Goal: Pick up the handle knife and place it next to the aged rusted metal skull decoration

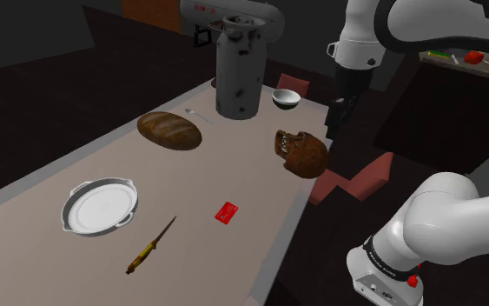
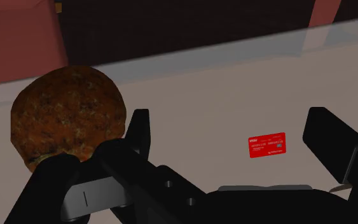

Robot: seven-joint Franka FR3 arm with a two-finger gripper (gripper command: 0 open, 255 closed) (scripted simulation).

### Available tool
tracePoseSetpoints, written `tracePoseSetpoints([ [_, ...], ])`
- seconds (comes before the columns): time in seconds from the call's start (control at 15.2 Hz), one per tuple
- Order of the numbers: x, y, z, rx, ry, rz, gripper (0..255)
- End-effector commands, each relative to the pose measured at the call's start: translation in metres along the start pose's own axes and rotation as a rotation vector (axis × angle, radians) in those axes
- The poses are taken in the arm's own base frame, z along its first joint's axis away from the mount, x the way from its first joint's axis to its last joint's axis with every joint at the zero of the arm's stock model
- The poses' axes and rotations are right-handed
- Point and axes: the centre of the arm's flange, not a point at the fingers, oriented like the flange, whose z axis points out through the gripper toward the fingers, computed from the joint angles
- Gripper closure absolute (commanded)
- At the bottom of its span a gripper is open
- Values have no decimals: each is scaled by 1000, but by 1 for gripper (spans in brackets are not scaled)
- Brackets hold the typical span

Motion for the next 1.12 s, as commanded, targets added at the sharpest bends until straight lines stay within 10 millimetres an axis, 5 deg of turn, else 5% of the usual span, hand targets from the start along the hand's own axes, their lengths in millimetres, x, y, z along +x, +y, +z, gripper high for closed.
tracePoseSetpoints([
  [0.0, 0, 0, 0, 0, 0, 0, 0],
  [1.06, 56, -186, 88, -21, -4, 367, 0],
])
